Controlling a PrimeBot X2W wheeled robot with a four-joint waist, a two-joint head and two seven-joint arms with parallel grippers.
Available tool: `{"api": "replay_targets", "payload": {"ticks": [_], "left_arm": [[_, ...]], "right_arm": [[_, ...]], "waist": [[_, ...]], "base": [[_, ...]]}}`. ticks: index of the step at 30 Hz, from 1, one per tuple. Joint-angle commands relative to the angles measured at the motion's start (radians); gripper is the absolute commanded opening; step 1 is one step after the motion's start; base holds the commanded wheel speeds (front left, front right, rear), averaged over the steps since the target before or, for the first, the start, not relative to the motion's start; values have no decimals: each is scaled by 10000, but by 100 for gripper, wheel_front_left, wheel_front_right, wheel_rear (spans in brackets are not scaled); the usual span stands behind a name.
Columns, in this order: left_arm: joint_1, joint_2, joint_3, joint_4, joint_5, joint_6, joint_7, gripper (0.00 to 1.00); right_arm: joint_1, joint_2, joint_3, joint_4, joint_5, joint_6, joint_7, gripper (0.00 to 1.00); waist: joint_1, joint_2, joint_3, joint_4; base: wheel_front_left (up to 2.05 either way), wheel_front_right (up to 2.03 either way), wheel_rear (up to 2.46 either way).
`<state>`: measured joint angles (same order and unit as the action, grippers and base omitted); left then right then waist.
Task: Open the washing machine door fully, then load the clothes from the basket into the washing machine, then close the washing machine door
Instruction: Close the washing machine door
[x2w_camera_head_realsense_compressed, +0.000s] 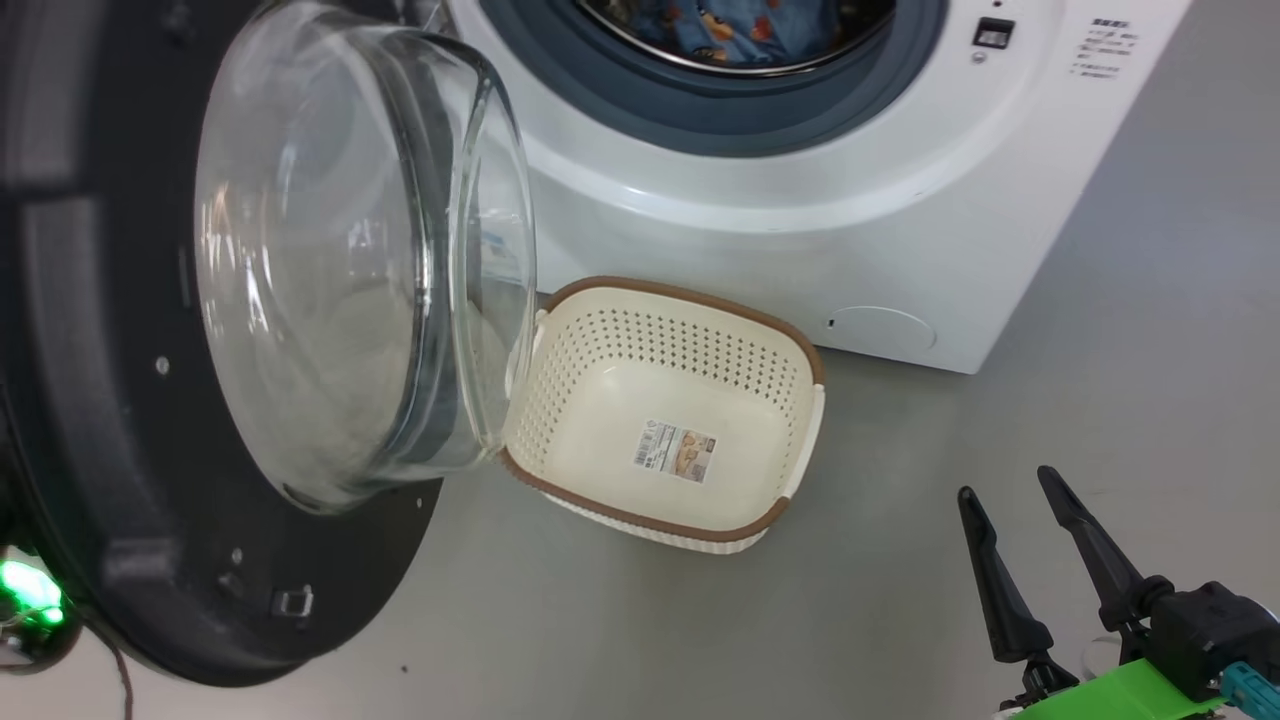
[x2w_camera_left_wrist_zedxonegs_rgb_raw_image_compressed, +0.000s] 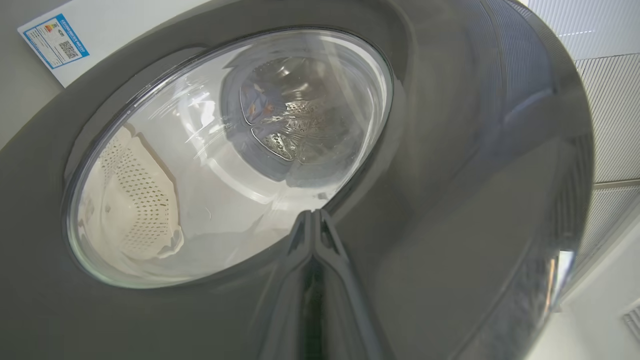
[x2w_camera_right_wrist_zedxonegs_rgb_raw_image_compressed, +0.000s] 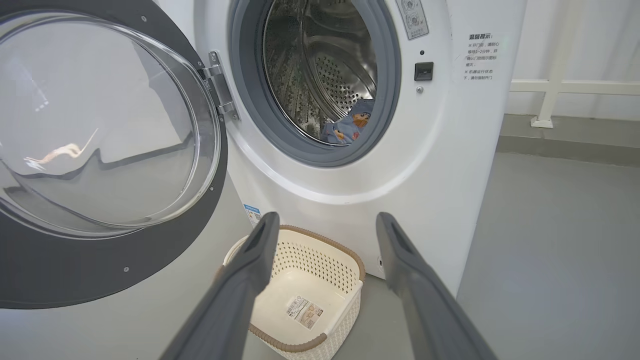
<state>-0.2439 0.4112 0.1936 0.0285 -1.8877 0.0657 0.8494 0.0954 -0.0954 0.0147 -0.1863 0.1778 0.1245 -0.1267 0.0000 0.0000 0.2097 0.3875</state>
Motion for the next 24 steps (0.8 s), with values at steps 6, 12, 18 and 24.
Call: {"api": "replay_targets", "payload": {"ticks": [6,12,18,24], "left_arm": [[25,284,103,-590,-78,-26,262,0],[38,45,-130,-679,-13,-3,253,0],[-1,-275,-286,-857,30,92,81,0],[-222,-440,-400,-931,55,185,6,0]], "right_arm": [[-410,121,243,-61,7,62,-237,100],[-446,238,288,83,37,62,-376,100],[-490,323,311,289,118,62,-538,100],[-577,384,398,474,194,62,-698,100]], "waist": [[0,0,-298,-614],[0,0,-348,-1195],[0,0,-363,-1852],[0,0,-318,-2511]], "base": [[0,0,0],[0,0,0],[0,0,0],[0,0,0]]}}
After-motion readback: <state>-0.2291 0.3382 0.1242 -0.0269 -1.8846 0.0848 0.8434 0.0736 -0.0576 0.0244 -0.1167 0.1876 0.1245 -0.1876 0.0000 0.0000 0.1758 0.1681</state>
